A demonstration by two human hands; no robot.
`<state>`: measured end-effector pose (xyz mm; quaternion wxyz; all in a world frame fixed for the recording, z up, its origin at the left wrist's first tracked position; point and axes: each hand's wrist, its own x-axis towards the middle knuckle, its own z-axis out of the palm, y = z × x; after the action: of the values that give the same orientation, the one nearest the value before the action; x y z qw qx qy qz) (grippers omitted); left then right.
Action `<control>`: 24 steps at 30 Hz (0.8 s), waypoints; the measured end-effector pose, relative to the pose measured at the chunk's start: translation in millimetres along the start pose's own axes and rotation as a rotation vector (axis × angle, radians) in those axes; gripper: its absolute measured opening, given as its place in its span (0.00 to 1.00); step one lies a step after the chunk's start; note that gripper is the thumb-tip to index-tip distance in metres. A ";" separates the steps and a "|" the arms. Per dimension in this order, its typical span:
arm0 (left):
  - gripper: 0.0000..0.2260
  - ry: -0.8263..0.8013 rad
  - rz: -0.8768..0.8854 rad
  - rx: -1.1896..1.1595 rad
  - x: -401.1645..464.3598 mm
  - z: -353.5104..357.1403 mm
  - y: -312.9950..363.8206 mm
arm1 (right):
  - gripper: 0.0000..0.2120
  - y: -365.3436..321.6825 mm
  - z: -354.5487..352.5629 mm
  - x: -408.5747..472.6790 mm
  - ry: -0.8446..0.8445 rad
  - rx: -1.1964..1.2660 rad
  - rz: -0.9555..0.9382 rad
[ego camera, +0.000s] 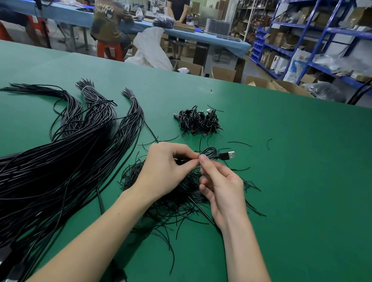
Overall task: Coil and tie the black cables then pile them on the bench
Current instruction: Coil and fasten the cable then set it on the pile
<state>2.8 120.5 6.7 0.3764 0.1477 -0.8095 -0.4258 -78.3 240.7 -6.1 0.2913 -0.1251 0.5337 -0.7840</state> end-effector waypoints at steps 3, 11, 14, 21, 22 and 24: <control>0.02 0.006 -0.017 -0.015 -0.5 -0.1 0.0 | 0.05 -4.1 -3.1 -1.0 -0.085 -0.032 0.011; 0.02 -0.004 -0.014 -0.027 1.7 -2.1 2.5 | 0.01 -4.0 -1.8 -0.3 0.001 -0.053 -0.023; 0.02 -0.019 -0.004 -0.047 2.4 -3.4 2.3 | 0.01 -4.6 -2.5 -0.4 0.012 -0.042 -0.013; 0.03 -0.154 -0.094 -0.173 5.8 -9.8 -0.1 | 0.02 -7.3 -4.5 -1.6 -0.066 0.063 0.070; 0.03 -0.184 -0.114 -0.213 6.1 -11.8 -0.1 | 0.04 -7.1 -4.9 -1.6 -0.085 0.081 0.075; 0.03 -0.224 -0.143 -0.292 6.7 -16.1 0.4 | 0.06 -6.5 -4.2 -1.7 -0.108 0.093 0.081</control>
<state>10.2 107.7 15.9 0.2702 0.1005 -0.7633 -0.5782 -81.2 246.7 -1.6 0.3565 -0.1319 0.4849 -0.7877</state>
